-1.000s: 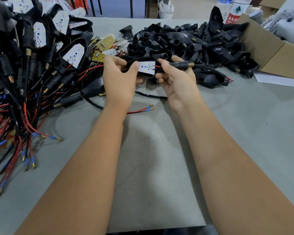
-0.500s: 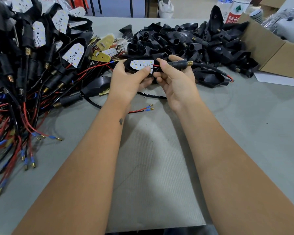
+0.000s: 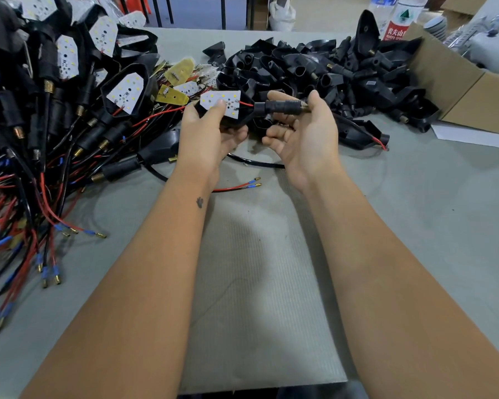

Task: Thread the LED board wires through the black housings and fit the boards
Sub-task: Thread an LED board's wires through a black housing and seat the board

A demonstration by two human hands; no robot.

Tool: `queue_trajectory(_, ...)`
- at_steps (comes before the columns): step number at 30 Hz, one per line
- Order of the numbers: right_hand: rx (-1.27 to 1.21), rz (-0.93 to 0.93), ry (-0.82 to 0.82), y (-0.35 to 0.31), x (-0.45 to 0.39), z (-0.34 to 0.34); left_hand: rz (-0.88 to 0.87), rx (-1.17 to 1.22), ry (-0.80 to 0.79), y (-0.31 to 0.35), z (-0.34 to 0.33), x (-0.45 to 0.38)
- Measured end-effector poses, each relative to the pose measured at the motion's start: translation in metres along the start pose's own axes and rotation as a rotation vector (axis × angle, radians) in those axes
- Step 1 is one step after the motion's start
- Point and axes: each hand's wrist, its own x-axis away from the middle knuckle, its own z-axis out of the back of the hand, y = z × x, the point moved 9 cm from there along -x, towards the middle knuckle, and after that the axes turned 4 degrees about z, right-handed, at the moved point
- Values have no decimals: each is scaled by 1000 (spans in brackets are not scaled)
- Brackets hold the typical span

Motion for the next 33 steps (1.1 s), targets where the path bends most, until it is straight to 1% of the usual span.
queue_trajectory(5, 83, 51, 113, -7, -1, 12, -2, -21, 47, 2, 4, -2)
queue_trajectory(8, 83, 79, 154, -10, -1, 19, 3, -32, 57, 1, 5, -4)
queue_trajectory(12, 28, 91, 169, -10, -2, 23, 22, -26, 68, -1, 10, -5)
queue_trajectory(16, -101, 18, 158, -5, -6, 24, 11, -12, 89, 1, 12, -2)
queue_trajectory(18, -50, 33, 174, -5, -6, 26, -5, -16, 100, 3, 13, -1)
queue_trajectory(20, 35, 86, 223, -8, -8, 29, -3, -18, 112, 4, 15, -2)
queue_trajectory(24, 55, 151, 287, -12, -8, 37, -12, -24, 134, 4, 16, -2)
queue_trajectory(28, 86, 165, 257, -14, -7, 36, -6, -27, 145, 4, 19, -4)
queue_trajectory(33, 196, 154, 208, -12, -3, 30, -7, -14, 149, 3, 25, -9)
